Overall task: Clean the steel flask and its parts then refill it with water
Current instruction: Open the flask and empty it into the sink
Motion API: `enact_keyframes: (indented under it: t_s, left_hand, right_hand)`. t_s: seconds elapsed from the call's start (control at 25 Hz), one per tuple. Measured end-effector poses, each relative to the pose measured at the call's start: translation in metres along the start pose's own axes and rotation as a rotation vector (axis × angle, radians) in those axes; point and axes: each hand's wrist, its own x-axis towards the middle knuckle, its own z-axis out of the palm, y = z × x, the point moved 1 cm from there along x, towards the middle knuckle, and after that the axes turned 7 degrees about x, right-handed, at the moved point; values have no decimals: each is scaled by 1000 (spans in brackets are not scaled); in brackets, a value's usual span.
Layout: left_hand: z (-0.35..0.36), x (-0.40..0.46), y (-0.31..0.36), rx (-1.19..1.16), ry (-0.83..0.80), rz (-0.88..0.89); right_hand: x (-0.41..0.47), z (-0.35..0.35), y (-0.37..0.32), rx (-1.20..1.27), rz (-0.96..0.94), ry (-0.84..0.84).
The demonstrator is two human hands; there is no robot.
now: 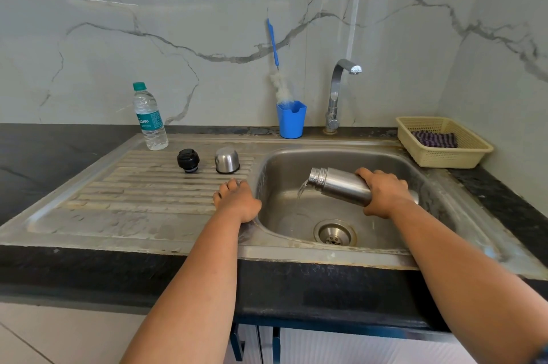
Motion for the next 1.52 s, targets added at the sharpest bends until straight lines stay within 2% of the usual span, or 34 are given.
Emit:
enact_keyframes:
  t_s: [1.52]
  left_hand:
    - [-2,-1,1,5,-4,3]
  right_hand:
    - [-1,-2,-2,-40,-3,45]
